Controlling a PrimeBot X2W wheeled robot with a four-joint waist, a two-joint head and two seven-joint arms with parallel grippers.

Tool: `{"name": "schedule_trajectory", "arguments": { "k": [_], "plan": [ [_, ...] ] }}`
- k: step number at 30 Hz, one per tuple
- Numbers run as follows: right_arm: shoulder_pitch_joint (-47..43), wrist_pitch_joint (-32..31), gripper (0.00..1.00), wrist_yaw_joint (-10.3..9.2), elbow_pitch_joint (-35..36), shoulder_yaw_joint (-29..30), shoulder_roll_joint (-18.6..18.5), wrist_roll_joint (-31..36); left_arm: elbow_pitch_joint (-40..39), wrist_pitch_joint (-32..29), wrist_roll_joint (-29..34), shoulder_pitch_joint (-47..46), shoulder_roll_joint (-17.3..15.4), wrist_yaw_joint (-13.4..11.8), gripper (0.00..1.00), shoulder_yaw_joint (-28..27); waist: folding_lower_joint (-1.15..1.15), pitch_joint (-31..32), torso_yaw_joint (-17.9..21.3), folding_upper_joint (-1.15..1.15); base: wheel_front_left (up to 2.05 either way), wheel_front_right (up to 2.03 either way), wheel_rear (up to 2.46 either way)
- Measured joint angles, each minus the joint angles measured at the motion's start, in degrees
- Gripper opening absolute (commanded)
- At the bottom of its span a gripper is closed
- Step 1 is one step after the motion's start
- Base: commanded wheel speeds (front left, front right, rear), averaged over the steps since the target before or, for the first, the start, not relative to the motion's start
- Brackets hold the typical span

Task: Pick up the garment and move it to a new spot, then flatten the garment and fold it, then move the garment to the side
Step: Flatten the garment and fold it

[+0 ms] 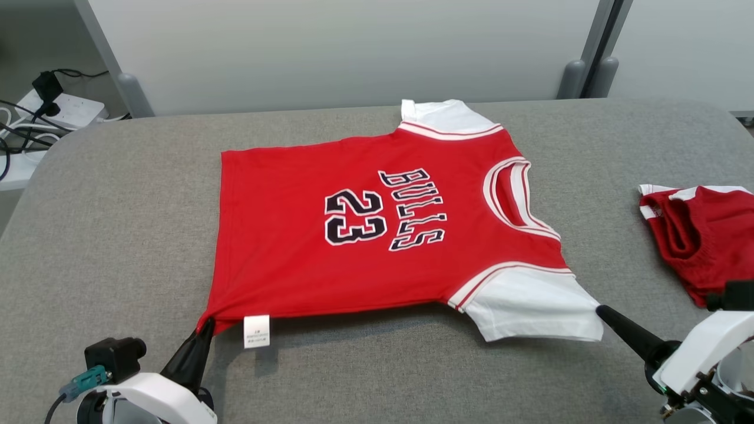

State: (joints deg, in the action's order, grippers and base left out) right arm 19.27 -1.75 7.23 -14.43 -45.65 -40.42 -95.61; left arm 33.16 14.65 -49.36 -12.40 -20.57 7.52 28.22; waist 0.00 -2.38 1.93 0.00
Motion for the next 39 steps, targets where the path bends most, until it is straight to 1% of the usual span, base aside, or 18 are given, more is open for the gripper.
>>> {"name": "schedule_trajectory", "arguments": {
  "k": [6, 11, 12, 13, 14, 15, 16, 21, 23, 28, 30, 32, 34, 39],
  "plan": [
    [-2.33, -0.25, 0.0, 0.0, 0.69, 0.81, -1.21, -0.34, 0.55, 0.0, 1.19, 0.8, 0.01, 0.0, 0.0, -0.52, 0.0, 0.77, 0.05, 0.0, 0.0, 0.0, 0.0],
    [-3.7, -0.25, 0.0, 0.0, 0.65, 0.82, -1.2, -0.29, 1.02, 0.0, 1.55, 1.77, 0.03, 0.0, 0.0, -0.86, 0.0, 0.84, -0.1, 0.0, 0.0, 0.0, 0.0],
    [-3.7, -0.26, 0.0, 0.0, 0.56, 0.75, -1.18, 0.11, 1.14, 0.0, 1.55, 1.77, 0.05, 0.0, 0.15, -0.86, 0.0, 0.71, -0.16, 0.0, 0.0, 0.0, 0.0],
    [-3.7, -0.67, 0.0, 0.0, 0.4, 0.48, -1.15, 0.54, 1.45, 0.0, 1.72, 1.77, 0.12, 0.0, 0.33, -0.77, 0.0, 0.56, -0.22, 0.0, 0.0, 0.0, 0.0],
    [-3.7, -1.27, 0.21, 0.0, 0.12, 0.11, -1.09, 0.93, 1.97, 0.0, 2.11, 1.77, 0.24, 0.0, 0.47, -0.59, 0.0, 0.41, -0.3, 0.0, 0.0, 0.0, 0.0],
    [-3.7, -1.55, 0.5, 0.0, -0.49, -0.33, -0.92, 1.38, 2.52, 0.0, 2.66, 1.77, 0.34, 0.0, 0.99, -0.27, 0.0, 0.24, -0.37, 0.0, 0.0, 0.0, 0.0],
    [-3.69, -1.86, 1.0, 0.0, -1.3, -0.94, -0.86, 2.11, 2.87, 0.0, 3.04, 1.77, 0.46, 0.0, 1.0, 0.04, 0.0, 0.09, -0.46, 0.0, 0.0, 0.0, 0.0],
    [-3.68, -1.35, 1.0, 0.0, -4.08, -1.4, -0.91, 5.0, 4.63, -0.01, 4.53, 1.77, 1.35, 0.0, 1.0, 0.58, 0.0, -0.38, -1.01, 0.0, 0.0, 0.0, 0.0],
    [-3.45, 0.88, 1.0, 0.0, -5.36, -1.19, -1.04, 7.06, 4.85, 0.0, 5.88, 1.77, 1.41, 0.0, 1.0, -0.3, 0.0, -0.43, -1.21, 0.0, 0.0, 0.0, 0.0],
    [-1.39, 10.61, 1.0, 0.0, -9.22, -0.68, -0.94, 15.17, 4.02, 0.0, 11.26, 1.8, 2.69, 0.0, 1.0, -6.81, 0.0, -0.23, -1.56, 0.0, 0.0, 0.0, 0.0],
    [0.18, 13.86, 1.0, 0.0, -11.1, -0.04, 0.1, 18.75, 2.97, 0.0, 14.26, 2.19, 3.97, -0.01, 1.0, -9.58, 0.0, -0.04, -1.72, 0.0, 0.0, 0.0, 0.0],
    [1.38, 15.33, 1.0, 0.0, -12.87, 1.23, 1.62, 22.45, 1.78, 0.0, 17.6, 3.18, 5.56, -0.01, 1.0, -12.65, 0.0, 0.21, -1.84, 0.0, 0.0, 0.0, 0.0],
    [1.96, 15.71, 1.0, 0.0, -14.57, 3.98, 3.58, 26.59, 0.54, 0.0, 20.86, 4.28, 6.95, -0.05, 1.0, -15.3, 0.0, 0.49, -1.89, 0.0, 0.0, 0.0, 0.0],
    [1.47, 15.92, 1.0, 0.0, -13.84, 17.94, 9.51, 40.96, -3.35, 0.0, 27.24, 6.39, 10.21, -0.79, 1.0, -21.87, 0.0, 1.32, -1.74, 0.0, 0.0, 0.0, 0.0]
  ]
}}
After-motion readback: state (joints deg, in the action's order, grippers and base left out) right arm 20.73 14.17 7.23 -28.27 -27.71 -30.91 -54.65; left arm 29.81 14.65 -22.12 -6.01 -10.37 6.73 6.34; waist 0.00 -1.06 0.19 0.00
